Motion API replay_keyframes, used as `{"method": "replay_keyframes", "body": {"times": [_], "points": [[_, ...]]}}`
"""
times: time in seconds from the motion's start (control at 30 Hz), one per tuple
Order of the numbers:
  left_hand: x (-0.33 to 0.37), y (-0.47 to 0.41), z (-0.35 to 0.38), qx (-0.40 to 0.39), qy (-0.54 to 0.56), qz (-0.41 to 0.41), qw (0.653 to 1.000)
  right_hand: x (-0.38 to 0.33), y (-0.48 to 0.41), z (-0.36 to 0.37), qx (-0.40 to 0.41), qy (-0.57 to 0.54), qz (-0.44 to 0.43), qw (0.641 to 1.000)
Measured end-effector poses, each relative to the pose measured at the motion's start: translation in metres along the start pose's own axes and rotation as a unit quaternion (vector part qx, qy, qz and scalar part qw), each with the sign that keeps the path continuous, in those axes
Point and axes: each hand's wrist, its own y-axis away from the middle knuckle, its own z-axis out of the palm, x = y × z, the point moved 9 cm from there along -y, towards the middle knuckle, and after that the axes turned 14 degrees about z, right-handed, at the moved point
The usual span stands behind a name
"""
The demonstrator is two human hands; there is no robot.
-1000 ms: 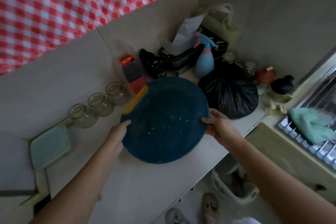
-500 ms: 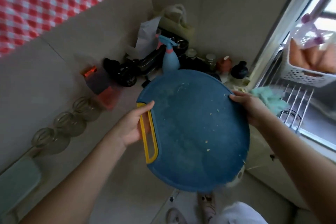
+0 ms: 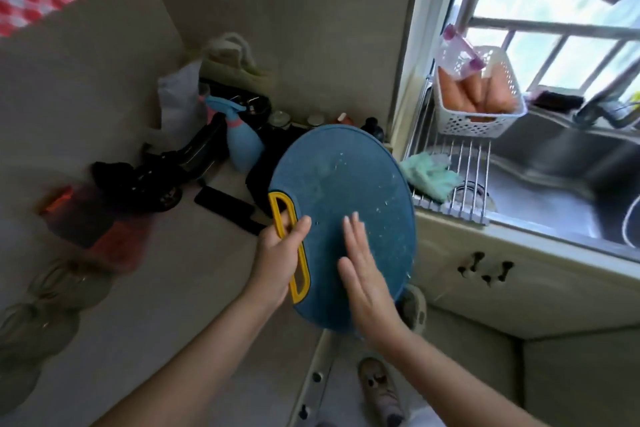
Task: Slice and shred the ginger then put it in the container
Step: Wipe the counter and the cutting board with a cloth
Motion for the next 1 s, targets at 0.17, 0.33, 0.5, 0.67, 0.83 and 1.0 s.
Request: {"method": "replay_keyframes", "body": {"times": [0.17,0.33,0.5,0.67,0.83,1.0], "points": [[-0.011,0.010,0.007,0.029,-0.044,0.019,0.998,0.029,0.020,0.033,0.001,0.002,0.005,1.000],[-0.028,0.022,0.003,0.041,-0.039,-0.017,0.998,0.096,0.008,0.018,0.045,-0.050,0.118,0.991],[-0.032,0.018,-0.002,0.028,-0.052,-0.013,0.998,0.170,-0.018,-0.012,0.061,-0.095,0.274,0.955],[-0.036,0.020,0.003,0.041,-0.044,-0.028,0.998,0.104,-0.027,-0.012,0.055,-0.058,0.166,0.983],[-0.037,0.025,0.007,0.058,-0.044,-0.025,0.997,0.050,-0.003,0.028,-0.025,0.003,0.007,1.000],[-0.035,0.021,-0.005,0.062,-0.064,-0.020,0.996,0.177,-0.017,-0.008,0.049,-0.106,0.326,0.938]]}}
